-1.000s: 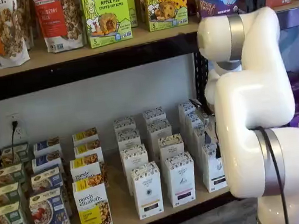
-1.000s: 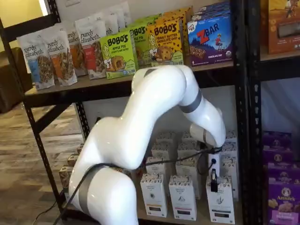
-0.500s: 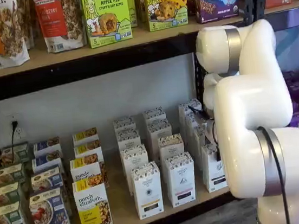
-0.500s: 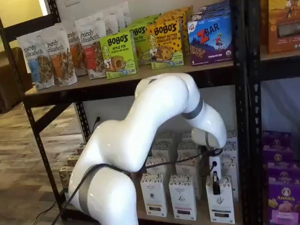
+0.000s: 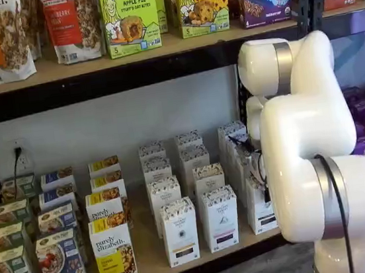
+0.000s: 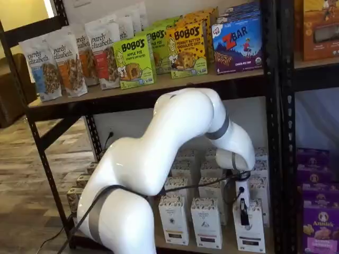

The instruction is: Pick up the white box with a green strip in the middle, on the bottom shelf, the sixth box from the left

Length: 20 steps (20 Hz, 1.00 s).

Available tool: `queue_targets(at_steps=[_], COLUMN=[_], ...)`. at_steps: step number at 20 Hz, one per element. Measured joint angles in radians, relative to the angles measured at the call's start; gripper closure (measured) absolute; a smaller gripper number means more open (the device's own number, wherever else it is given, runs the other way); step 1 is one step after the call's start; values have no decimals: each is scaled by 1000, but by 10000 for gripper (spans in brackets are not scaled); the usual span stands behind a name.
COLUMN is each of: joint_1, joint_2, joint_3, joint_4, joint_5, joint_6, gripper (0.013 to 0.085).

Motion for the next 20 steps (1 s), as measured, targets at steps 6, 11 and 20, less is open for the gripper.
queue_targets(at_steps=[6, 11, 20], joint_1=[-1, 2, 7], joint_2=[8, 14, 7], joint_3=[3, -7, 2], joint_4=[15, 7, -4], joint_5=[-22, -16, -15], joint_6=[-13, -3, 10], gripper=[290, 290, 410])
